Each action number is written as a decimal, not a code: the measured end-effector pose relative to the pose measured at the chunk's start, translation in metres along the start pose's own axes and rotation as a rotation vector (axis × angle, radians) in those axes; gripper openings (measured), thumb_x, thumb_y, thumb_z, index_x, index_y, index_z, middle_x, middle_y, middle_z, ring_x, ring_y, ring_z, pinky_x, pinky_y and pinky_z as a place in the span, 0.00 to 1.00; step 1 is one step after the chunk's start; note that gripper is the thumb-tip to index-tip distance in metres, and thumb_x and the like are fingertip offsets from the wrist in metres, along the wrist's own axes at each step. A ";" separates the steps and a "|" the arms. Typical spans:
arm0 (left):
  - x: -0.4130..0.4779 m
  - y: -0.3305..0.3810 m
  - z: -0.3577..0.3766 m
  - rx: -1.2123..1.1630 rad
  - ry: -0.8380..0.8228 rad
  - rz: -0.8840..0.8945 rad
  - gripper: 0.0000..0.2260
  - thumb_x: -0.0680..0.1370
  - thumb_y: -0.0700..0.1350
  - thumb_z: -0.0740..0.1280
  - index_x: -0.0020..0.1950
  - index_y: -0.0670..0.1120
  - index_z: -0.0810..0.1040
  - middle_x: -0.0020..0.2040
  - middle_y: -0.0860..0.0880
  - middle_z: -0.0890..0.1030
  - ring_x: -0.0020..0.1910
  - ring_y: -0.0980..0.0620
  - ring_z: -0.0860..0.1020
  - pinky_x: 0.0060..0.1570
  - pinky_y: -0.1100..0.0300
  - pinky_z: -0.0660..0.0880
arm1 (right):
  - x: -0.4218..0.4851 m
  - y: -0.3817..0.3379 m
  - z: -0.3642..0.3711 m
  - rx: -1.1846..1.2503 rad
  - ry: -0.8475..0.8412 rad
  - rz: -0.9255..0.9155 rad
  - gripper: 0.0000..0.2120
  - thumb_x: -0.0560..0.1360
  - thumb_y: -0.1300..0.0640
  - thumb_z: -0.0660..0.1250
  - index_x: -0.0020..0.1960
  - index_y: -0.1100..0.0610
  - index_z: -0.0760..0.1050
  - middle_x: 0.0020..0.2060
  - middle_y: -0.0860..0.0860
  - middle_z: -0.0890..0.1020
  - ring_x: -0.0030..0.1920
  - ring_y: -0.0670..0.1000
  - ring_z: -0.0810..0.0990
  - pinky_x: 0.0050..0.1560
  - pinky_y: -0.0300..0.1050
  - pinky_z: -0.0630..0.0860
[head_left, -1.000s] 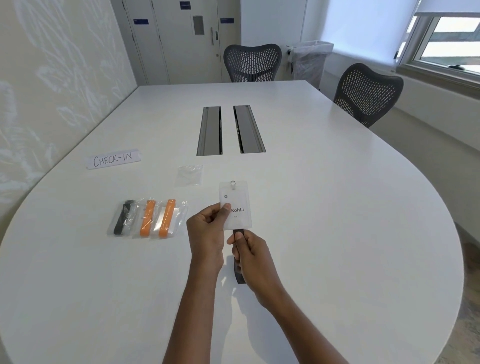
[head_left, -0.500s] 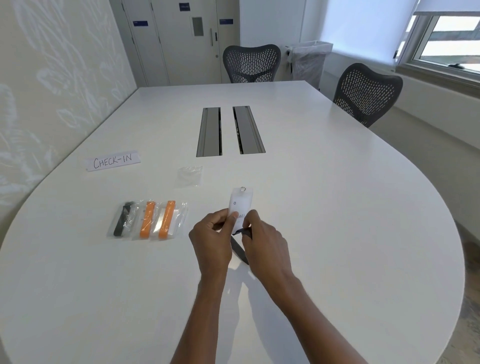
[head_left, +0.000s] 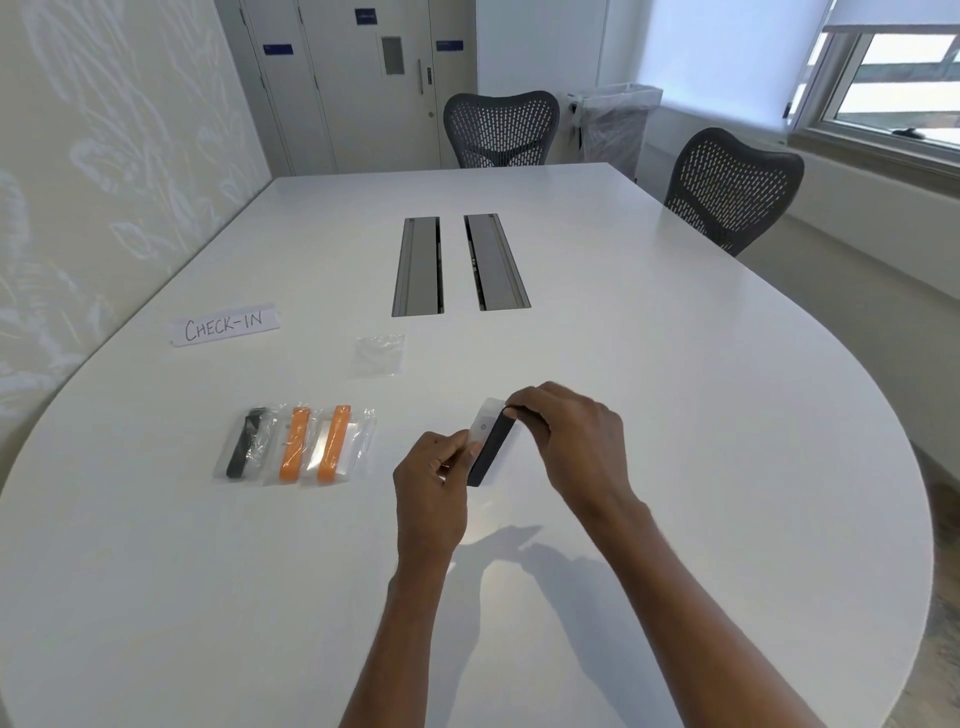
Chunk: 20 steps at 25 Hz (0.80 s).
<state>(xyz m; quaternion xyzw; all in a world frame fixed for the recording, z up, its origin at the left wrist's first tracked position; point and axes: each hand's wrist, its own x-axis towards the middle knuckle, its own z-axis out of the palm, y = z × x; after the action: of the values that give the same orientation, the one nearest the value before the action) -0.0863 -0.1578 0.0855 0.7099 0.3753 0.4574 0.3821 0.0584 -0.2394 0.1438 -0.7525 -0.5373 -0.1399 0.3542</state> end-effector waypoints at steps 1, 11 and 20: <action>0.000 -0.001 0.000 0.003 -0.011 0.000 0.06 0.81 0.41 0.72 0.56 0.44 0.87 0.41 0.49 0.81 0.41 0.59 0.78 0.42 0.74 0.71 | 0.004 0.003 -0.002 0.015 0.027 0.012 0.05 0.82 0.53 0.69 0.49 0.47 0.83 0.43 0.44 0.84 0.37 0.52 0.81 0.34 0.47 0.77; -0.002 -0.001 -0.002 -0.188 -0.187 -0.118 0.05 0.82 0.45 0.71 0.54 0.51 0.87 0.41 0.46 0.81 0.40 0.53 0.77 0.42 0.61 0.75 | 0.028 0.023 -0.004 0.097 -0.081 0.199 0.07 0.83 0.53 0.66 0.51 0.47 0.83 0.46 0.42 0.83 0.43 0.50 0.80 0.41 0.47 0.76; -0.004 0.031 -0.018 -0.792 -0.454 -0.414 0.16 0.77 0.42 0.71 0.62 0.37 0.84 0.61 0.39 0.85 0.65 0.42 0.82 0.68 0.50 0.76 | 0.033 0.048 -0.003 0.900 -0.422 0.391 0.07 0.83 0.61 0.68 0.48 0.59 0.83 0.42 0.59 0.85 0.41 0.51 0.79 0.43 0.44 0.76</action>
<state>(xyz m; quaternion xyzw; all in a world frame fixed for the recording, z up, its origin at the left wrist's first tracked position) -0.0983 -0.1714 0.1170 0.5025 0.2130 0.3135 0.7771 0.1150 -0.2259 0.1471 -0.6242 -0.4535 0.3273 0.5456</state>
